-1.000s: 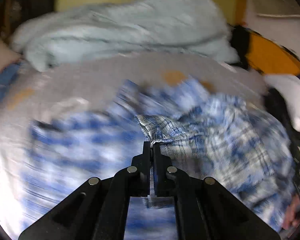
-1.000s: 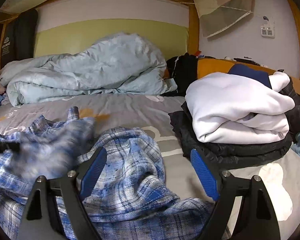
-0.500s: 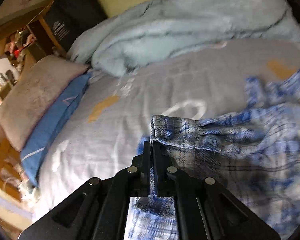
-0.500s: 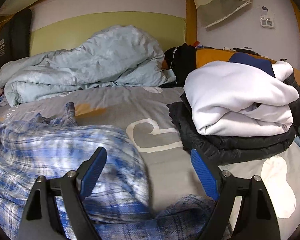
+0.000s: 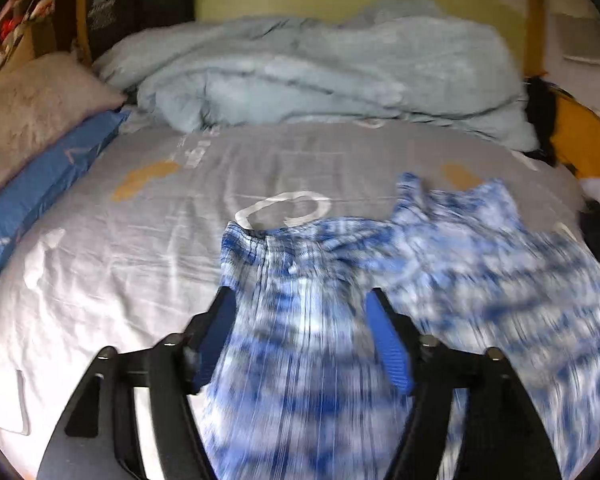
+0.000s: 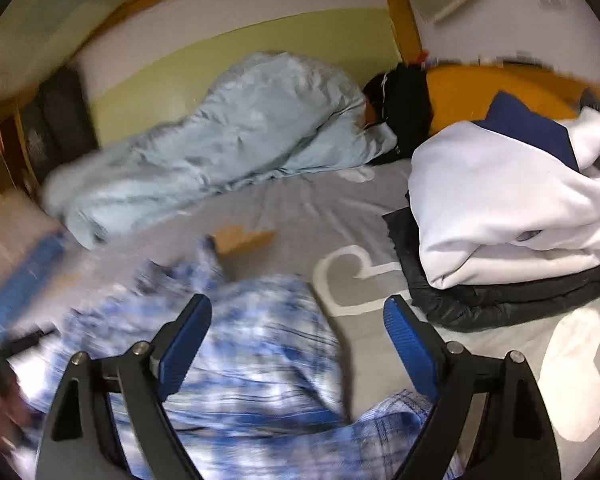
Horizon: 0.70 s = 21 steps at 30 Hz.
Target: Fold large clothes
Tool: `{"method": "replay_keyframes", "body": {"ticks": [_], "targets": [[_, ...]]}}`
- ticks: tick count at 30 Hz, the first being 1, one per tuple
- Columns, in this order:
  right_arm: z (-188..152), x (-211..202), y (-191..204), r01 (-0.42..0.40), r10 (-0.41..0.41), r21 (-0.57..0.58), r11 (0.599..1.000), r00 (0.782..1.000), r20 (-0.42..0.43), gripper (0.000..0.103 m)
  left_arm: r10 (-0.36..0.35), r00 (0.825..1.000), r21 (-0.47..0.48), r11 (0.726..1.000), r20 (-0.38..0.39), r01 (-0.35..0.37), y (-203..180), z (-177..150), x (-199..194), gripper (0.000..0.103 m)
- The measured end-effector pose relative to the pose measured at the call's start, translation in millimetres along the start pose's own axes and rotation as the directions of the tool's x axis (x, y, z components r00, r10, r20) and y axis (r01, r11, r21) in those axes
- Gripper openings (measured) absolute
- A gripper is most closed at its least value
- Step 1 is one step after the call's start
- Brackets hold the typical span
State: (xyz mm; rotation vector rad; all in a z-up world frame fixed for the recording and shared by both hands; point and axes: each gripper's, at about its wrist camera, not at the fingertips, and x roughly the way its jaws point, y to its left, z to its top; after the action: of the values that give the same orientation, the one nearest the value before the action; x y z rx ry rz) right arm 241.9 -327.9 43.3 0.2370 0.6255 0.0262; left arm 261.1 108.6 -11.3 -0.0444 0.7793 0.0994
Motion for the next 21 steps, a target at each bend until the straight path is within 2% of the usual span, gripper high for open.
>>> {"method": "replay_keyframes", "body": {"ticks": [4, 8, 14, 18, 21], "targets": [[10.7, -22.8, -14.8, -0.021, 0.021, 0.027, 0.999, 0.999, -0.025, 0.087, -0.027, 0.997, 0.070, 0.997, 0.070, 0.022, -4.2, -28.0, -48.7, 0.086], [-6.5, -37.6, -17.9, 0.004, -0.005, -0.033, 0.999, 0.999, -0.049, 0.087, -0.081, 0.994, 0.067, 0.995, 0.079, 0.076, -11.1, -50.9, -82.7, 0.099], [-56.7, -33.3, 3.8, -0.037, 0.014, -0.126, 0.991, 0.983, -0.184, 0.087, -0.100, 0.990, 0.104, 0.990, 0.096, 0.090, -26.3, -83.4, -113.5, 0.103], [-86.2, -38.4, 24.4, -0.101, 0.048, -0.207, 0.973, 0.968, -0.245, 0.087, -0.134, 0.990, 0.192, 0.974, 0.047, 0.123, -42.9, -109.0, -114.7, 0.103], [-112.1, -43.6, 48.9, -0.151, 0.055, -0.334, 0.930, 0.958, -0.280, 0.087, -0.151, 0.988, 0.300, 0.942, -0.023, 0.151, -61.2, -129.7, -108.3, 0.103]]}}
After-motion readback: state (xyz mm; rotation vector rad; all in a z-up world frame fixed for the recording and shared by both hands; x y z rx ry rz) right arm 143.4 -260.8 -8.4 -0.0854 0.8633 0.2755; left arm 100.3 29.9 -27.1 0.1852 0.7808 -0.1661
